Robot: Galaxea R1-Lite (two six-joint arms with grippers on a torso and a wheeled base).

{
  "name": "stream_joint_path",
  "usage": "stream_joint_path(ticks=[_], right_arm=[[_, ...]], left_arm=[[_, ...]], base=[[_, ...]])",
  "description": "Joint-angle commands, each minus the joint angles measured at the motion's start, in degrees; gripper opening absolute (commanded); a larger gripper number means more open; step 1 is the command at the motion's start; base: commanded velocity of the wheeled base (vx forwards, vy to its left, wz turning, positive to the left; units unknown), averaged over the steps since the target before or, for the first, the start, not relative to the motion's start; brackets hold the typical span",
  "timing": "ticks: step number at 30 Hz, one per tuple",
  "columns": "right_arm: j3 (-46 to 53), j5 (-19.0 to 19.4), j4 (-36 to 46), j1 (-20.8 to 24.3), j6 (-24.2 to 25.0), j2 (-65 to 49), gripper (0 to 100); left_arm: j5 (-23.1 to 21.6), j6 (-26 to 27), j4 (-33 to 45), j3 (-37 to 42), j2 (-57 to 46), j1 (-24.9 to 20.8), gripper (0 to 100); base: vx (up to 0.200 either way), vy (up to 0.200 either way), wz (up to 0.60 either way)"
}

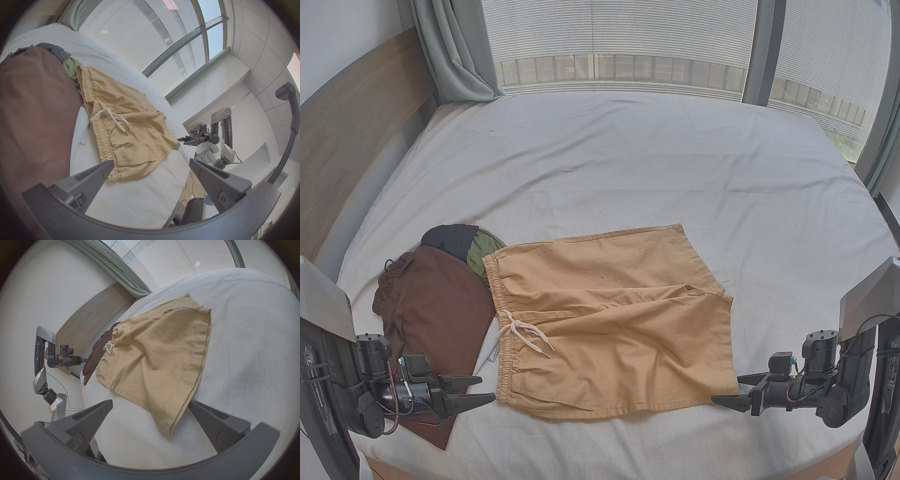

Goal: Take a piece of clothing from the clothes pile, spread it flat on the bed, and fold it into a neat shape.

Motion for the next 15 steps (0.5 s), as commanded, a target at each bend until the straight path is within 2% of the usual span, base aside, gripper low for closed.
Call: stream_joint_path(ticks=[1, 15], right_arm=[[0.0, -1.0, 0.0, 0.3, 0.0, 0.3, 100], [-0.3, -1.8, 0.0, 0.3, 0.0, 0.4, 100]], left_arm=[[0.1, 0.1, -0.1, -1.1, 4.3, 0.1, 100], [2.2, 0.0, -0.1, -2.4, 8.5, 0.0, 100]], base=[[0.000, 0.000, 0.00], [0.000, 0.000, 0.00]])
